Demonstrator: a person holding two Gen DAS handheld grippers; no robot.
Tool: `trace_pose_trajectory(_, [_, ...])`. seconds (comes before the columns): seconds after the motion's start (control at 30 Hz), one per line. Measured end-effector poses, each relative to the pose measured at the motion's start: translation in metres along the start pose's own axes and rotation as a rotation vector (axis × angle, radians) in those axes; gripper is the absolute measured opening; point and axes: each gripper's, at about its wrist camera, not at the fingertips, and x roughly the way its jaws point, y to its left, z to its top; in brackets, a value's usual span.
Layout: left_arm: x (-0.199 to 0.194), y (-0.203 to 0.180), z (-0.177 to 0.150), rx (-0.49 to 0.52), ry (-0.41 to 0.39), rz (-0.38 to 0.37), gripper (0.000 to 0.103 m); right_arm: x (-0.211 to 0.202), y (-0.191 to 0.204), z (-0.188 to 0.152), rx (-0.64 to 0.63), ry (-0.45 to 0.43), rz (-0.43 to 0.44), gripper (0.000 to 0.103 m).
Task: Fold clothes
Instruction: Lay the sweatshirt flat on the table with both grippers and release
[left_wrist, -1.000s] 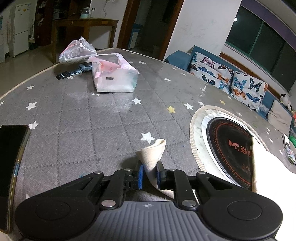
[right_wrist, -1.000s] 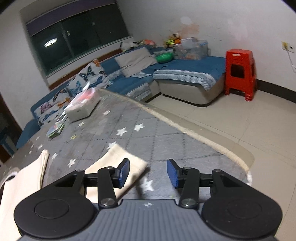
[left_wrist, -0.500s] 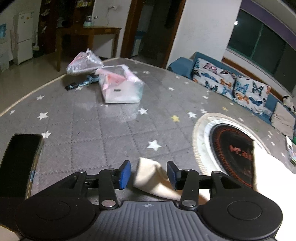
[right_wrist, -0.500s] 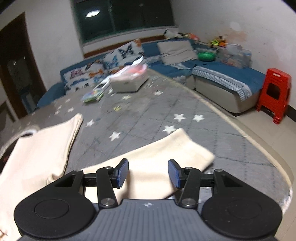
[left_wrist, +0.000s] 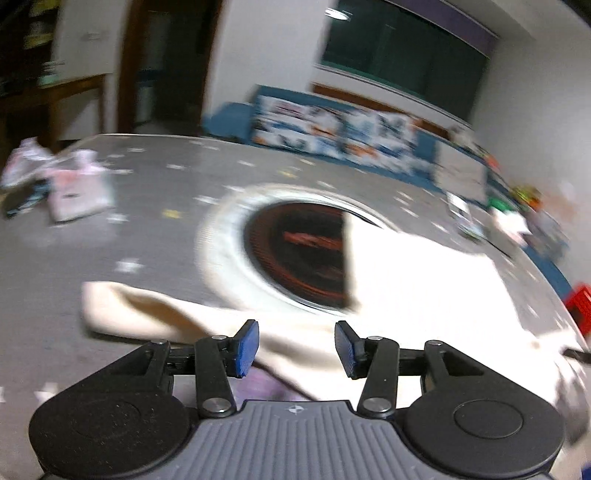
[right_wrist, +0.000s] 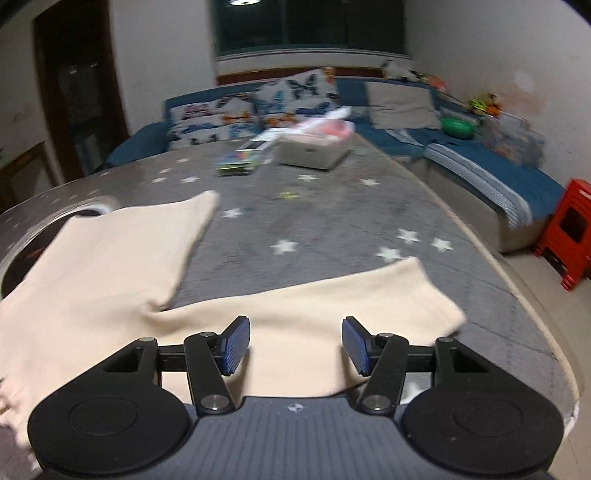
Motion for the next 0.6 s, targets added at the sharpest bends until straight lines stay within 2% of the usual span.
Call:
trace_pose_trajectory(0.13, [0.011,-0.036,-0.014,0.092,0.037,-0.090,0.047,-0.010,0.027,-0.002,-0.078,-0.002,0.081,0.057])
trace_pose_trajectory(0.2, [0.016,-0.053,-0.022,0.133,0.053,-0.131,0.043,-0.014,0.044,-0.004,-0.120,-0.004,0.127,0.057])
trace_pose_trajectory(0.33, [0.025,-0.074,-0.037,0.203,0.091,-0.188,0.041,-0.020,0.079,-0.008,-0.208,-0.005,0.222,0.057])
trace_pose_trajectory(0.47, [0.028,-0.080,-0.049,0.246,0.109,-0.195,0.039,-0.021,0.110,-0.014,-0.288,-0.008,0.288,0.057])
trace_pose_trajectory(0.6, [0.019,-0.064,-0.045,0.202,0.103,-0.189,0.040,-0.017,0.131,-0.021,-0.328,0.010,0.335,0.057])
